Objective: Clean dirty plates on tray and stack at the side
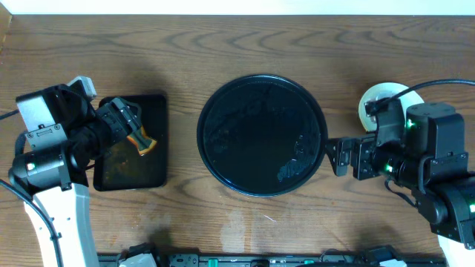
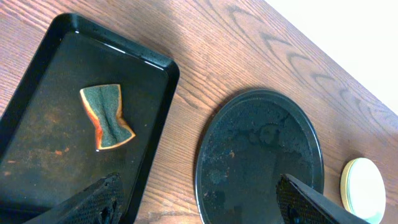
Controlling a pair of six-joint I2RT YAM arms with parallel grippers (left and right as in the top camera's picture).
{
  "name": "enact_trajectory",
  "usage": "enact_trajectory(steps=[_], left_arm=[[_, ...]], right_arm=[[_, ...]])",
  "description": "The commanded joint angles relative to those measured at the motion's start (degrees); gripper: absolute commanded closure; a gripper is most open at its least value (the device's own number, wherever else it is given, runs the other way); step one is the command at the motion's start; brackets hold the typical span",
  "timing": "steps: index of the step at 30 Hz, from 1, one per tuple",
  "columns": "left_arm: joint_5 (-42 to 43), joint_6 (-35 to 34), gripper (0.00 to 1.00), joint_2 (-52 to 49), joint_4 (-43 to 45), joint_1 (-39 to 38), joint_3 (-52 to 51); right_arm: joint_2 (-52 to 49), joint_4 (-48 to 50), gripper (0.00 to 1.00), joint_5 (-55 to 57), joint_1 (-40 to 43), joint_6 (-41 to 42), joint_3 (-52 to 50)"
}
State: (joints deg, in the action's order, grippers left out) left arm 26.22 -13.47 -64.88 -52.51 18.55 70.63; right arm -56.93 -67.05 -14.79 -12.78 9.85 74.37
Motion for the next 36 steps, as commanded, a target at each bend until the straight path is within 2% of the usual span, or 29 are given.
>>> enact_trajectory(steps=[1,10,25,29,36], left_arm=[[0.15,0.57,0.21,0.11,-0.15,0.02,0.74],[0.15,0.57,0.20,0.11,-0.15,0.02,0.76],[0.15,0.57,0.20,0.11,-0.15,0.02,0.74],[0.15,0.57,0.20,0.11,-0.15,0.02,0.74],[0.15,0.57,0.20,0.11,-0.15,0.02,0.74]], right_arm=[[0.35,-1.51,0.01,-0.07,-0.17,-0.35,-0.24],[0.35,-7.98,0.01,2.54,-0.17,-1.97,-0.24],[1.62,-7.85,0.01,6.71,0.28,-2.23,-1.14],[6.71,-4.68,0.01,7.76,2.01,-2.21,-5.79],[23.06,5.07,0.01,6.82,7.48,-2.19,-20.57]])
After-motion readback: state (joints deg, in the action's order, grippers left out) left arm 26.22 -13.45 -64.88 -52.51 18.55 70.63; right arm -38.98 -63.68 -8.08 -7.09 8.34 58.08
